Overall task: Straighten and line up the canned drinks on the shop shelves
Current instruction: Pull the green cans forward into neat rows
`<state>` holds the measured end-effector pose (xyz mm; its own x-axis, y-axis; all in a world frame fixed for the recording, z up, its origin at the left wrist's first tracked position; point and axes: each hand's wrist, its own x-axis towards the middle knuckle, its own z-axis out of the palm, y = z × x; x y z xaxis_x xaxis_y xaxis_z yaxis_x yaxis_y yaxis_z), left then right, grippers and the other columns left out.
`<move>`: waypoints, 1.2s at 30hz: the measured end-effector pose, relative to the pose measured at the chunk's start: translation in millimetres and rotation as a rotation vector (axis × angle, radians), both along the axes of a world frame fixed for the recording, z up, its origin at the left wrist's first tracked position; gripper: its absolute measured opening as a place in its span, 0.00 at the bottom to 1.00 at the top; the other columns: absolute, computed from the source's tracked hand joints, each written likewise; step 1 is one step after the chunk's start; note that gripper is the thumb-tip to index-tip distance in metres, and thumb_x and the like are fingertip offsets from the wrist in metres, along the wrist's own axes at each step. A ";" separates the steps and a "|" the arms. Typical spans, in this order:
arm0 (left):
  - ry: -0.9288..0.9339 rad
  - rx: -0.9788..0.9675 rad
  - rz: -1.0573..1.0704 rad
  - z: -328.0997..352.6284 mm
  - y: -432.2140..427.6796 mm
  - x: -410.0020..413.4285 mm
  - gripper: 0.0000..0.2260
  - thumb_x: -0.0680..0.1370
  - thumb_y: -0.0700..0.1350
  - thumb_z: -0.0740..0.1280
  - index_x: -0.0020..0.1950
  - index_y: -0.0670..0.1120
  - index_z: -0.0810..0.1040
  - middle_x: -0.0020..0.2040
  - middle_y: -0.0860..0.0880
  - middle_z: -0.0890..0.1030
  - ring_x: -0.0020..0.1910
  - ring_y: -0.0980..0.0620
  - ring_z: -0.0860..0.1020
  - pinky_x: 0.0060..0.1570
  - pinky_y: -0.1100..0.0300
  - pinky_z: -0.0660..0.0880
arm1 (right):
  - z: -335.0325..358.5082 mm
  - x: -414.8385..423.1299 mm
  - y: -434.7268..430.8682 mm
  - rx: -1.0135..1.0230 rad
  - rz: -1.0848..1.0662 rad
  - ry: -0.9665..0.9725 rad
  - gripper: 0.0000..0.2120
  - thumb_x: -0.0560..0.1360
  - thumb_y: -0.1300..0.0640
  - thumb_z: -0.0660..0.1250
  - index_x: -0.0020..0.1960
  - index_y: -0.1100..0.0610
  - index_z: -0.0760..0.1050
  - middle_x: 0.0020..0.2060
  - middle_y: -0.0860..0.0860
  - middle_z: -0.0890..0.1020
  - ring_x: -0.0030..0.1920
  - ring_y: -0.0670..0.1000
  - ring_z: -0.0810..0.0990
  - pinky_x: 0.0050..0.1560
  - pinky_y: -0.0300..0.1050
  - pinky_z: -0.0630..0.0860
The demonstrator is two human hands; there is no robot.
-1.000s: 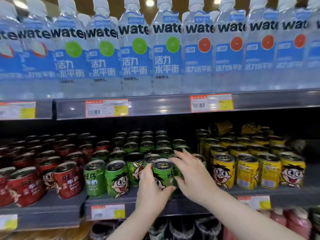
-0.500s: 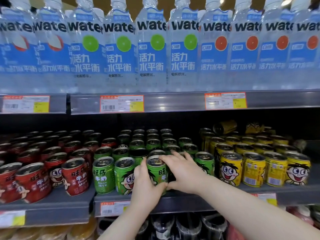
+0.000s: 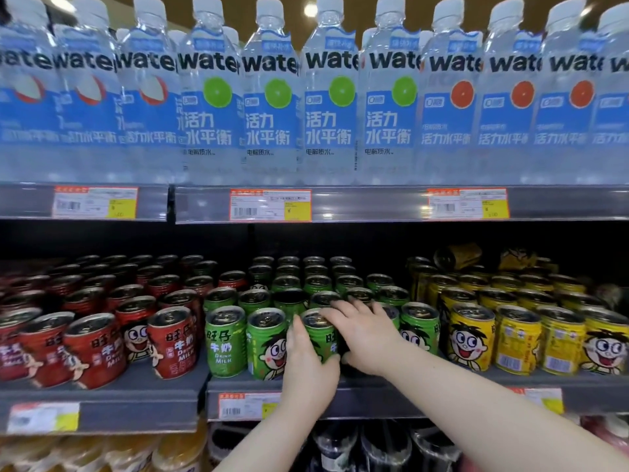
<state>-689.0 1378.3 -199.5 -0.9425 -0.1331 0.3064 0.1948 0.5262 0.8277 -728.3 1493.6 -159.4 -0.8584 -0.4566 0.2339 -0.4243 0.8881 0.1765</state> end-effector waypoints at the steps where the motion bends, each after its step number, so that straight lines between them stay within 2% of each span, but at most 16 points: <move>1: 0.051 -0.025 -0.001 0.6 0.8 4.9 0.38 0.76 0.42 0.65 0.76 0.46 0.42 0.77 0.48 0.45 0.76 0.51 0.49 0.70 0.62 0.52 | 1.7 1.7 0.8 -0.005 -0.008 -0.006 0.39 0.72 0.54 0.68 0.75 0.48 0.48 0.75 0.50 0.55 0.75 0.57 0.53 0.72 0.62 0.51; 3: 0.170 -0.115 -0.030 2.2 2.7 13.8 0.35 0.77 0.43 0.64 0.76 0.48 0.44 0.77 0.51 0.42 0.76 0.52 0.45 0.71 0.61 0.49 | 4.9 5.0 5.4 -0.031 -0.033 0.009 0.40 0.73 0.52 0.67 0.76 0.48 0.47 0.75 0.52 0.56 0.75 0.58 0.54 0.72 0.62 0.51; 6: 0.261 -0.287 -0.070 11.8 7.4 17.7 0.33 0.77 0.45 0.63 0.76 0.49 0.49 0.77 0.51 0.46 0.76 0.51 0.43 0.75 0.54 0.47 | 10.6 13.9 20.1 -0.063 -0.068 0.055 0.38 0.73 0.50 0.66 0.76 0.48 0.48 0.74 0.53 0.58 0.73 0.58 0.56 0.72 0.62 0.52; 10: 0.257 -0.528 -0.103 26.2 28.6 5.3 0.30 0.77 0.52 0.62 0.76 0.50 0.53 0.77 0.48 0.51 0.76 0.46 0.47 0.74 0.47 0.48 | 19.7 30.2 56.1 -0.096 -0.172 0.055 0.36 0.74 0.48 0.64 0.76 0.48 0.49 0.74 0.52 0.58 0.74 0.57 0.55 0.72 0.63 0.52; 13: 0.289 -0.617 -0.164 34.1 58.7 -1.5 0.27 0.77 0.54 0.60 0.74 0.51 0.57 0.76 0.49 0.55 0.75 0.46 0.51 0.73 0.43 0.47 | 23.6 47.4 95.7 -0.097 -0.292 0.039 0.35 0.74 0.48 0.63 0.75 0.48 0.50 0.75 0.52 0.57 0.75 0.57 0.54 0.72 0.62 0.54; 16: 0.335 -0.628 -0.265 40.2 98.6 -1.1 0.26 0.77 0.54 0.61 0.74 0.51 0.59 0.75 0.50 0.58 0.75 0.48 0.54 0.73 0.44 0.48 | 24.5 68.4 142.6 -0.119 -0.412 0.035 0.34 0.74 0.48 0.63 0.75 0.48 0.51 0.74 0.52 0.58 0.75 0.56 0.54 0.72 0.61 0.54; 19: 0.349 -0.570 -0.376 44.3 144.7 3.0 0.27 0.76 0.55 0.62 0.73 0.51 0.61 0.74 0.50 0.60 0.72 0.49 0.60 0.71 0.51 0.59 | 25.6 88.6 191.4 -0.144 -0.489 0.056 0.34 0.73 0.46 0.64 0.75 0.47 0.53 0.73 0.50 0.61 0.74 0.55 0.56 0.71 0.60 0.58; 21: 0.378 -0.576 -0.418 44.7 177.4 6.8 0.27 0.75 0.56 0.63 0.72 0.51 0.62 0.72 0.51 0.62 0.70 0.50 0.63 0.69 0.53 0.62 | 27.5 100.9 223.3 -0.145 -0.534 0.065 0.33 0.73 0.46 0.64 0.74 0.47 0.54 0.72 0.48 0.62 0.73 0.53 0.57 0.70 0.58 0.60; 30: 0.405 -0.639 -0.481 43.7 335.7 22.5 0.26 0.76 0.56 0.61 0.72 0.51 0.61 0.70 0.52 0.64 0.69 0.49 0.64 0.67 0.54 0.62 | 35.4 126.2 375.7 -0.192 -0.563 0.051 0.29 0.73 0.46 0.62 0.72 0.49 0.60 0.69 0.48 0.68 0.70 0.52 0.64 0.68 0.53 0.65; 36: 0.373 -0.678 -0.444 49.2 418.7 25.0 0.26 0.77 0.56 0.60 0.73 0.50 0.60 0.71 0.51 0.63 0.70 0.49 0.62 0.69 0.55 0.58 | 40.8 120.2 461.2 -0.231 -0.484 0.018 0.29 0.74 0.45 0.62 0.73 0.48 0.59 0.71 0.46 0.65 0.71 0.49 0.64 0.69 0.49 0.65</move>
